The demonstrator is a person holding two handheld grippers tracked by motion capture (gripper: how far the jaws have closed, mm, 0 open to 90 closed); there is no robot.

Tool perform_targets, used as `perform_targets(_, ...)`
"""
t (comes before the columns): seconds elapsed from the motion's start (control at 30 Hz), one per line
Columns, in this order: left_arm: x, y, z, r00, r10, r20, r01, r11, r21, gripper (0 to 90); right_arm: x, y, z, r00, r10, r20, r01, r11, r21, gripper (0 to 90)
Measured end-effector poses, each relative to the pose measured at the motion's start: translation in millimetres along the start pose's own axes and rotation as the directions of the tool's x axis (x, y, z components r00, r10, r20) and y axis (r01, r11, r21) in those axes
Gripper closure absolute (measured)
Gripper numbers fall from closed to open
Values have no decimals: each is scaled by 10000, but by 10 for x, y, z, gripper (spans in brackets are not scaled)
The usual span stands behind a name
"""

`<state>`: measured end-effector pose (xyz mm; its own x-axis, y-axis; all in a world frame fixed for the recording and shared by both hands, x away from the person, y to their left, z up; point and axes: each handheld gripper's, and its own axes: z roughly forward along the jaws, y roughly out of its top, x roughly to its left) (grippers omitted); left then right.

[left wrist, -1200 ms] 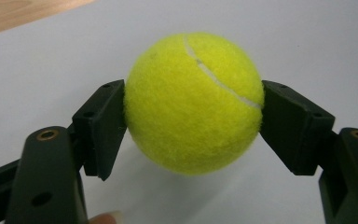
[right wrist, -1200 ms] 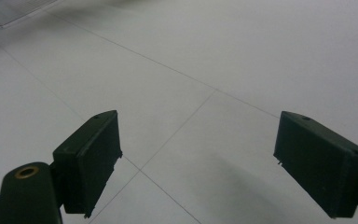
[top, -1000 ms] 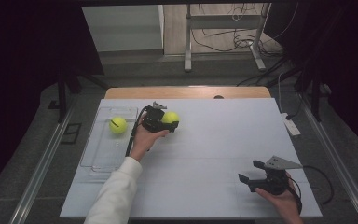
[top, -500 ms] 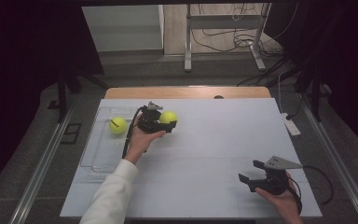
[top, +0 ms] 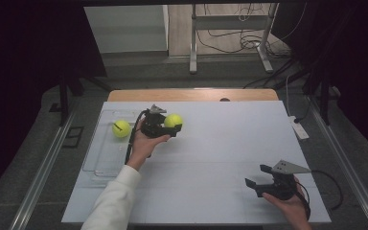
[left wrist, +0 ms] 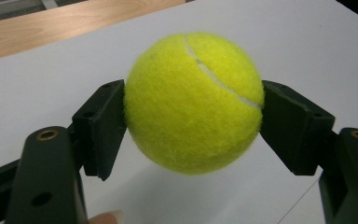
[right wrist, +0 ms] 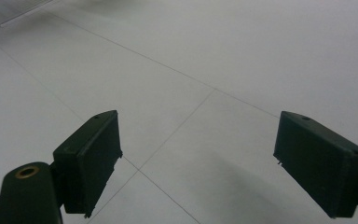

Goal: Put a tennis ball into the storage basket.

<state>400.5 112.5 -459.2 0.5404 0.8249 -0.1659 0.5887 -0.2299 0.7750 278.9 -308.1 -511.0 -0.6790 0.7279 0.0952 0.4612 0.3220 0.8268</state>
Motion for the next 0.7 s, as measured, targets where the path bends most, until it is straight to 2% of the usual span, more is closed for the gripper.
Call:
perform_targets(0.37,-6,6,-78,10000,-16,3,16,9999,-167,274,0,-1,0,10000,0,13,0,10000,5,148)
perform_targets(0.7,-2,16,-235,10000,28,84,-24,9989,-473,274,2,0,2,10000,2,15,-2,10000,18,148)
